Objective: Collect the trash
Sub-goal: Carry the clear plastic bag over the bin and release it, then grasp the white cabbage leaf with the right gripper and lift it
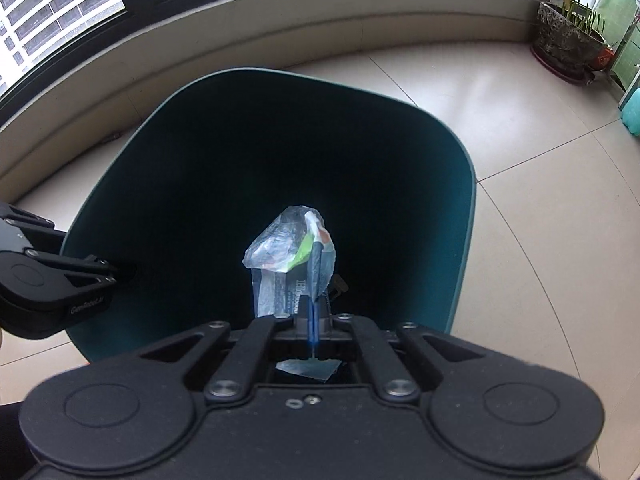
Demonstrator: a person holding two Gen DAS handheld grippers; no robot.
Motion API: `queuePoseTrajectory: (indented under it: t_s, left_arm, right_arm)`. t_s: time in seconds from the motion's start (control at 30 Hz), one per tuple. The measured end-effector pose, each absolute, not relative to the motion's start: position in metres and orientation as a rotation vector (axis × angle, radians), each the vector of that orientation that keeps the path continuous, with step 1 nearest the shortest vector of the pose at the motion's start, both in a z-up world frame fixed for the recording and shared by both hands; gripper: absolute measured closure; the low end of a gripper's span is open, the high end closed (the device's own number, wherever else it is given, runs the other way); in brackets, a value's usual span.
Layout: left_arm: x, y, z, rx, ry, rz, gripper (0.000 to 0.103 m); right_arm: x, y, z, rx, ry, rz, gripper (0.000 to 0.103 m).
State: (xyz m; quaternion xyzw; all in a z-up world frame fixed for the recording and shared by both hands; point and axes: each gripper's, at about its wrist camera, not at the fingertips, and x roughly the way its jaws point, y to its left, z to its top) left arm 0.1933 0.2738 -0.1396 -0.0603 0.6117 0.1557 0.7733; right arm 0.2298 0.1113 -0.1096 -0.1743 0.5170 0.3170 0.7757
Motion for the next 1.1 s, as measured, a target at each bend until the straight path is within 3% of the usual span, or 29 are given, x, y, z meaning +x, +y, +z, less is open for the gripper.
queuePoseTrajectory:
  t_s: [0.07,0.2,0.47,0.53,0.8,0.93,1.1]
  left_arm:
    - [0.193,0.275,-0.141,-0.135,1.33,0.336,0.094]
    - [0.194,0.277,-0.14,-0.14,1.333,0.335,0.094]
    - [0.192,0.275,-0.134,-0.135,1.315,0.349,0.094]
    - [0.191,0.274,-0.135,-0.132,1.314,0.351,0.094]
    - [0.19,0.272,-0.136,-0.125,1.316,0.358,0.094]
    - [0.191,0.272,-0.135,-0.126,1.318,0.362,0.094]
    - [0.192,0.271,-0.136,-0.121,1.318,0.362,0.094]
  right_arm:
    - [0.233,0.114,-0.117,-0.368,1.124,0.674,0.103]
    - [0.237,0.108,-0.117,-0.377,1.135,0.691,0.087]
    - [0.231,0.074,-0.08,-0.306,1.085,0.753,0.084]
    - [0.222,0.059,-0.062,-0.294,1.06,0.784,0.076]
    - [0.181,-0.025,-0.025,-0.319,1.021,0.786,0.067]
    - [0.16,-0.046,-0.041,-0.373,1.058,0.774,0.059]
    - [0.136,-0.054,-0.095,-0.434,1.142,0.813,0.057]
